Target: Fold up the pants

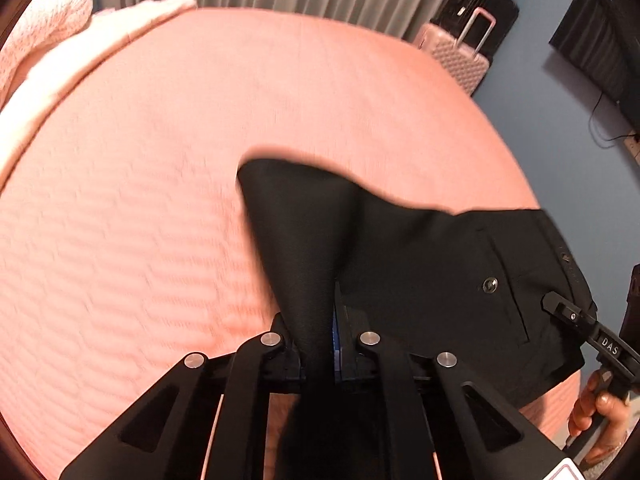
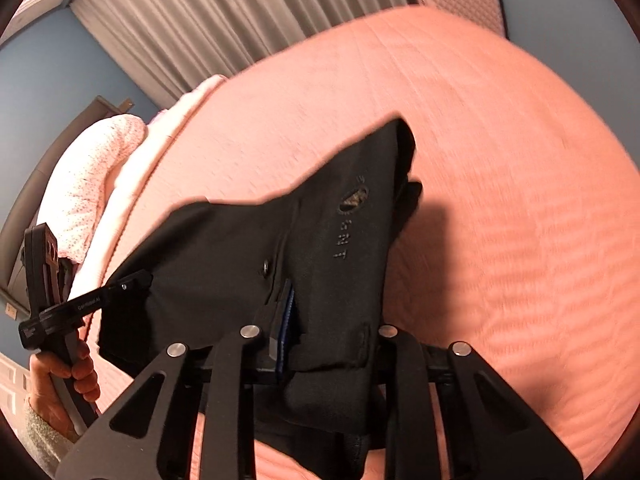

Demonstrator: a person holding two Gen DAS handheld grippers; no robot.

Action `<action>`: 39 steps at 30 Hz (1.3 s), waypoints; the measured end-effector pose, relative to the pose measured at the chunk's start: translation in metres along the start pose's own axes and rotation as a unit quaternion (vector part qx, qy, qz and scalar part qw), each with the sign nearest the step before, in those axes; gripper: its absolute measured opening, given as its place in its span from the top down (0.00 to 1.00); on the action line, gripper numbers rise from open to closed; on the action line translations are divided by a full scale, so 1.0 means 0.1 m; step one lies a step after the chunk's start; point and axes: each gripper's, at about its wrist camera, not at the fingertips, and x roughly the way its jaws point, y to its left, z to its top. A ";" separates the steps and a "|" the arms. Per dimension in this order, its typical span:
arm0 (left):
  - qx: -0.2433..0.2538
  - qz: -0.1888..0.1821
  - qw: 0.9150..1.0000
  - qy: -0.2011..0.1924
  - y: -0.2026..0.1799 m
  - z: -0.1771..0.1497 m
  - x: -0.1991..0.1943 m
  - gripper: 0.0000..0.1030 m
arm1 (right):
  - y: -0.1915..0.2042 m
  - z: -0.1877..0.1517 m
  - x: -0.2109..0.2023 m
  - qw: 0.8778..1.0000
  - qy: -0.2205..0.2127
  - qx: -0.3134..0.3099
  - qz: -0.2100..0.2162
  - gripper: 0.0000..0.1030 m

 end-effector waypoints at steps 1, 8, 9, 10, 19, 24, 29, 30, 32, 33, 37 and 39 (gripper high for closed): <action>-0.001 -0.003 1.000 -0.005 0.02 0.12 -0.03 0.94 | 0.03 0.10 0.01 1.000 -0.005 -0.004 0.002 0.79; 0.039 0.034 0.997 -0.059 -0.03 0.90 -0.02 0.94 | 0.27 0.92 0.49 0.998 -0.038 -0.042 0.011 0.79; 0.043 0.042 0.996 -0.068 -0.05 1.01 0.01 0.94 | 0.30 1.02 0.57 0.998 -0.043 -0.046 0.011 0.79; 0.054 0.053 0.994 -0.081 -0.06 1.17 0.05 0.94 | 0.33 1.13 0.65 0.997 -0.050 -0.050 0.012 0.79; 0.026 0.178 0.983 -0.043 0.44 1.76 1.17 0.76 | 0.09 1.58 1.92 0.992 0.003 -0.062 -0.111 0.64; 0.039 0.231 0.970 -0.060 0.62 1.32 0.96 0.70 | -0.33 1.25 1.42 0.991 -0.048 -0.016 -0.121 0.56; 0.108 0.240 0.961 -0.088 0.23 1.12 0.82 0.42 | 0.05 1.20 1.25 0.994 -0.054 -0.061 -0.077 0.56; 0.110 0.227 0.964 -0.080 0.15 1.14 0.89 0.42 | 0.17 1.23 1.31 0.994 -0.050 -0.073 -0.068 0.56; 0.115 0.210 0.970 -0.042 0.07 1.12 1.09 0.42 | 0.45 1.25 1.48 0.989 -0.041 -0.124 -0.067 0.56; 0.122 0.210 0.969 -0.031 0.04 1.10 1.20 0.42 | 0.55 1.23 1.62 0.987 -0.026 -0.145 -0.070 0.56; 0.144 0.243 0.959 -0.035 0.05 0.96 1.48 0.35 | 0.41 1.02 2.09 0.984 0.002 -0.163 -0.076 0.56; 0.138 0.230 0.963 -0.038 0.11 0.96 1.45 0.34 | 0.42 1.05 2.03 0.985 0.000 -0.158 -0.072 0.56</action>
